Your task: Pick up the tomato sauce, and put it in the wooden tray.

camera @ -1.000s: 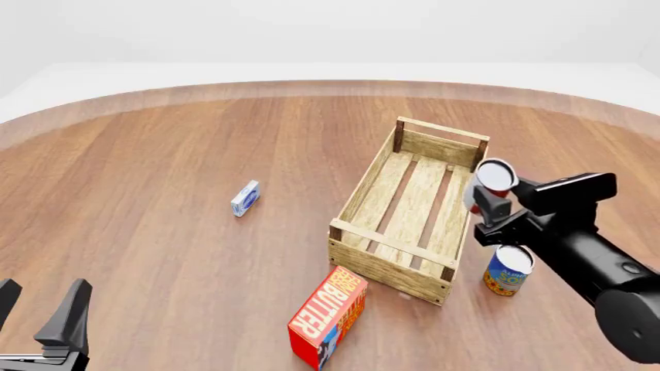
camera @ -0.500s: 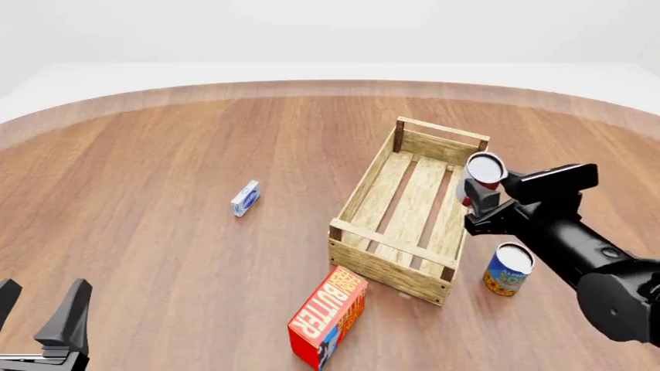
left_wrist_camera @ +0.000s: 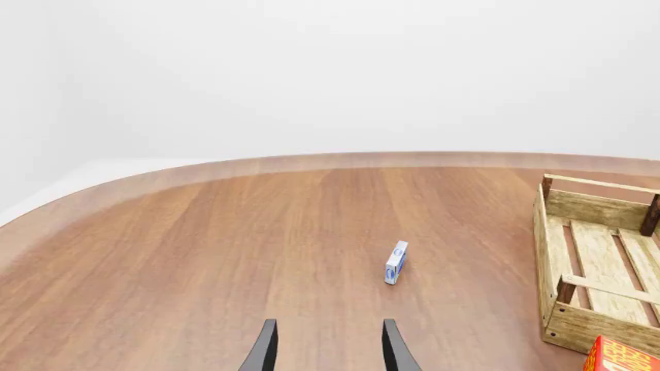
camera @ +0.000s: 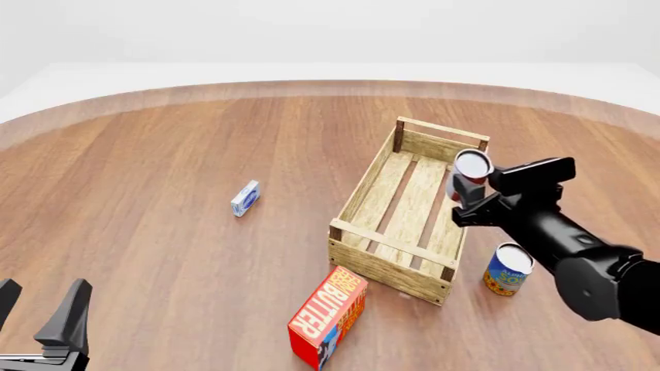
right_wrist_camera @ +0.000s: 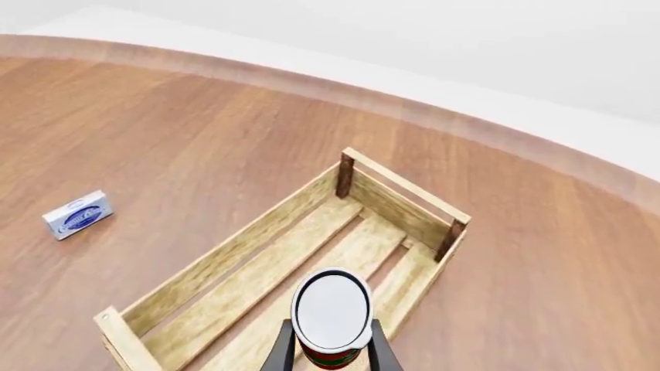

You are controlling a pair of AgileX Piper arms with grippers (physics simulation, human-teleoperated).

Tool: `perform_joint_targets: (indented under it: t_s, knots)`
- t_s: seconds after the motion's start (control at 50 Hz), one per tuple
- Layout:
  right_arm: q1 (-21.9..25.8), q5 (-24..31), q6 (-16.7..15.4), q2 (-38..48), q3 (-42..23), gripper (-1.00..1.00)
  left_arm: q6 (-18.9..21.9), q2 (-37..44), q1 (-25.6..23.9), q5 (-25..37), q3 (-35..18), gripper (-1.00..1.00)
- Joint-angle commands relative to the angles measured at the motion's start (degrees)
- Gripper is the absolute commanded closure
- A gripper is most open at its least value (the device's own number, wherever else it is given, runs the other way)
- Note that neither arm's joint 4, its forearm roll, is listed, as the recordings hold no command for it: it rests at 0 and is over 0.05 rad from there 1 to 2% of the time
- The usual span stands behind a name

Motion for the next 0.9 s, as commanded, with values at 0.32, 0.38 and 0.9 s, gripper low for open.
perform_joint_targets:
  t_s: [0.32,0.38,0.9]
  knots:
    - [0.59,-2.77,0.99,5.88,-2.74,1.0,0.0,0.0,0.0,0.0,0.0,-1.0]
    - [0.71,-3.17,1.01,6.74,-3.03,1.0,0.0,0.0,0.0,0.0,0.0,-1.0]
    - [1.16,-6.36,1.62,13.27,-5.3,1.0,0.0,0.0,0.0,0.0,0.0,-1.0]
